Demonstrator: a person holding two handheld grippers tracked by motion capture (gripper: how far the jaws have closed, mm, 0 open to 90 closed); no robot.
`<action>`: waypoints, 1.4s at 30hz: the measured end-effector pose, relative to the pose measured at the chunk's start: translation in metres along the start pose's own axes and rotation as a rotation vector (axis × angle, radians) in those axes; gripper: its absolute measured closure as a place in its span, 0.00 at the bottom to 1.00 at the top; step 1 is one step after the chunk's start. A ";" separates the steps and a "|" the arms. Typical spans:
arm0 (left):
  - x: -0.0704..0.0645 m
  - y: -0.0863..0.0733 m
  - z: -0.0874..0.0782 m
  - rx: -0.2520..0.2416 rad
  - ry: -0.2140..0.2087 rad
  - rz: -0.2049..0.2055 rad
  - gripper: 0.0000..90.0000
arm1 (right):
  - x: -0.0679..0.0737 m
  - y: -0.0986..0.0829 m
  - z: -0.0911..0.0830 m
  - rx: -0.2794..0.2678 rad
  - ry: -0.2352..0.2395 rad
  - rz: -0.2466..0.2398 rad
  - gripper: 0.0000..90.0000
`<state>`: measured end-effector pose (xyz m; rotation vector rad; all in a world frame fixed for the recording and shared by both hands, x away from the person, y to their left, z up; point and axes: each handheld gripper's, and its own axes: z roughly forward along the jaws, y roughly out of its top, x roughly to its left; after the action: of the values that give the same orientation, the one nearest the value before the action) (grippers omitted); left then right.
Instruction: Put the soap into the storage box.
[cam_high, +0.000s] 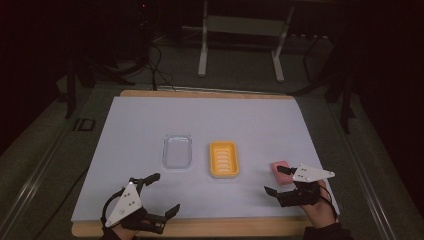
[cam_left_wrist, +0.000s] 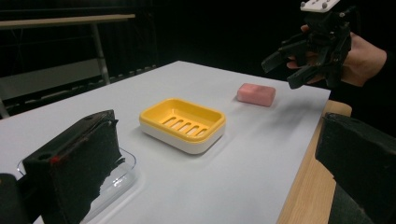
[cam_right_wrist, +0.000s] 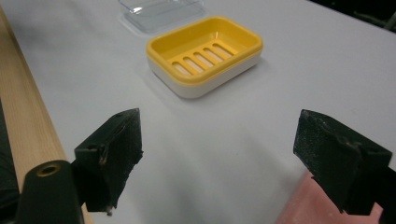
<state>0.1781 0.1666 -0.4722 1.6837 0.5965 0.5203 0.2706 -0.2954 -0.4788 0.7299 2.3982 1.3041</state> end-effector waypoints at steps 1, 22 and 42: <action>0.000 0.000 0.000 0.003 0.000 0.001 0.01 | 0.000 0.000 0.001 0.006 0.003 0.002 0.17; 0.000 0.000 0.000 -0.002 0.028 0.011 0.01 | -0.004 0.007 0.005 0.206 -0.140 -0.015 0.16; -0.001 0.000 -0.001 0.002 0.040 0.025 0.01 | -0.023 0.011 -0.009 0.345 -0.309 0.243 0.16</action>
<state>0.1770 0.1667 -0.4720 1.6875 0.6055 0.5734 0.2883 -0.3099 -0.4638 1.2514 2.3513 0.7830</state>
